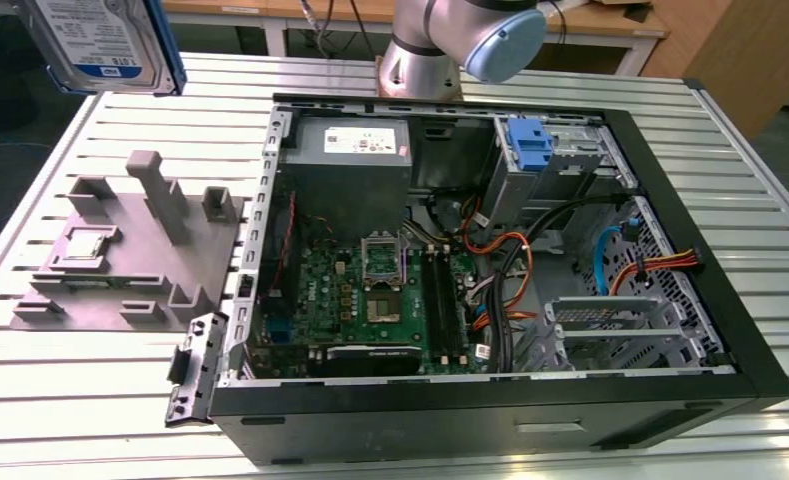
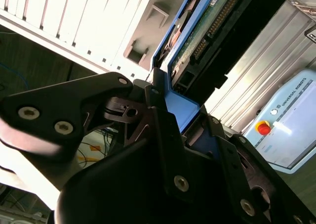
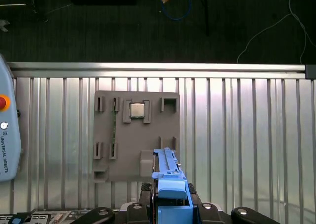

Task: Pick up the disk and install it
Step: 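Pick up the disk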

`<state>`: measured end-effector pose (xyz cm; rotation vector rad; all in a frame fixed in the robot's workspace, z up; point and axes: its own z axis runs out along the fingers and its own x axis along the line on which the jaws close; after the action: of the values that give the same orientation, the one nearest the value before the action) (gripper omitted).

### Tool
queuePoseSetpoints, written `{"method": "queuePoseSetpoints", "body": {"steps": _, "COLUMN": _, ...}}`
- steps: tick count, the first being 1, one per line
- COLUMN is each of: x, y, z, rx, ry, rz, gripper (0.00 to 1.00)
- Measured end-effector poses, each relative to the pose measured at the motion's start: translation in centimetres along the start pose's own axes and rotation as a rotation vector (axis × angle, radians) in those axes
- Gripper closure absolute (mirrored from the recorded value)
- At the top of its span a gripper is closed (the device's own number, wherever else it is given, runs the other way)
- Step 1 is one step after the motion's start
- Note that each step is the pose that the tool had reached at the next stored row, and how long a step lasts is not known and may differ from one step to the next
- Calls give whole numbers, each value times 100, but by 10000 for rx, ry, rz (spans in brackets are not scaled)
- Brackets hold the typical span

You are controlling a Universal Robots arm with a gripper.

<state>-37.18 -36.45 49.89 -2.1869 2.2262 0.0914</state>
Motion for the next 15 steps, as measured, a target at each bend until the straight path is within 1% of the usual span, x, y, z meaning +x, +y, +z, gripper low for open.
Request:
{"method": "queuePoseSetpoints", "body": {"steps": 13, "x": -1, "y": -63, "z": -2, "rx": 0, "ry": 0, "rz": 1, "gripper": 63}}
{"method": "queuePoseSetpoints", "body": {"steps": 15, "x": 8, "y": -68, "z": -2, "rx": -1, "ry": 0, "rz": -1, "gripper": 63}}
